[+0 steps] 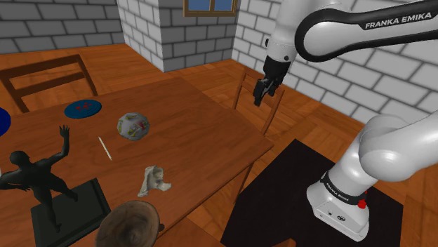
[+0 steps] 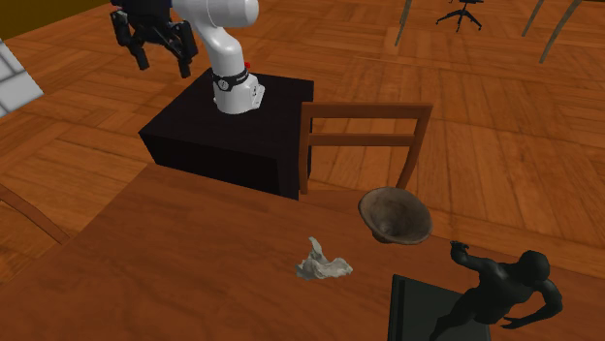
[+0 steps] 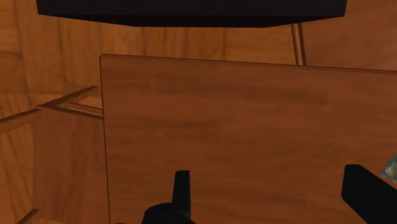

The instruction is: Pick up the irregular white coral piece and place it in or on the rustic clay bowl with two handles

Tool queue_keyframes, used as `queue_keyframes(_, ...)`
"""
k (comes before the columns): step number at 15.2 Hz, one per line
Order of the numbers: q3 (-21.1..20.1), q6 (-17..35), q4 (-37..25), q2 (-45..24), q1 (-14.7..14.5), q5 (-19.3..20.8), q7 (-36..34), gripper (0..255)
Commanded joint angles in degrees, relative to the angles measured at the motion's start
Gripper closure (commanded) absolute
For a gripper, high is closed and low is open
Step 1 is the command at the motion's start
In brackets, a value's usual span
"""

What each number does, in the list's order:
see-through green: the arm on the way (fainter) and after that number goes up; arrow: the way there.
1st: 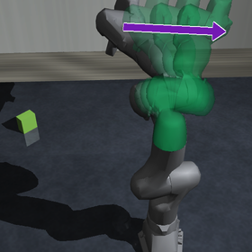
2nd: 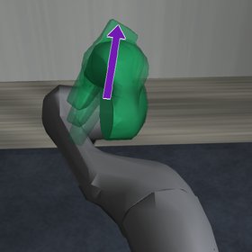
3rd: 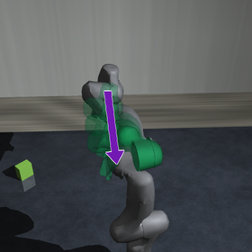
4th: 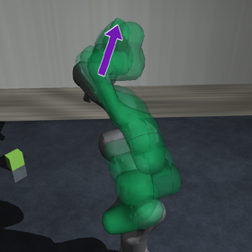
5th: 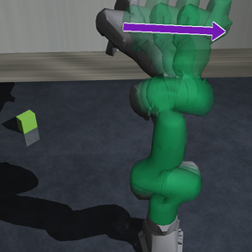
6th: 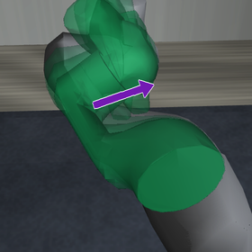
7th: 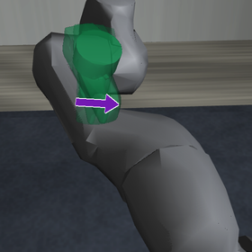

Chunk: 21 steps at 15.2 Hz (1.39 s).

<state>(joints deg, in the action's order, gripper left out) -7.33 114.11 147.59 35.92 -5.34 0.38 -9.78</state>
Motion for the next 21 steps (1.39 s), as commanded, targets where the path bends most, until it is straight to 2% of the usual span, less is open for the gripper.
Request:
queue_keyframes(1,-1.79,3.66,0.22,-3.0,-0.89,-0.62,-1.63,0)
queue_keyframes(7,-6.96,14.01,-0.84,-13.5,-2.53,-0.61,-6.59,0)
queue_keyframes(12,-11.31,21.59,-3.82,-23.57,-2.94,2.21,-12.0,0)
queue_keyframes(16,-14.26,26.42,-7.55,-32.27,-3.11,7.2,-17.79,0)
queue_keyframes(21,-15.61,30.3,-13.95,-43.61,-5.02,16.32,-26.44,0)
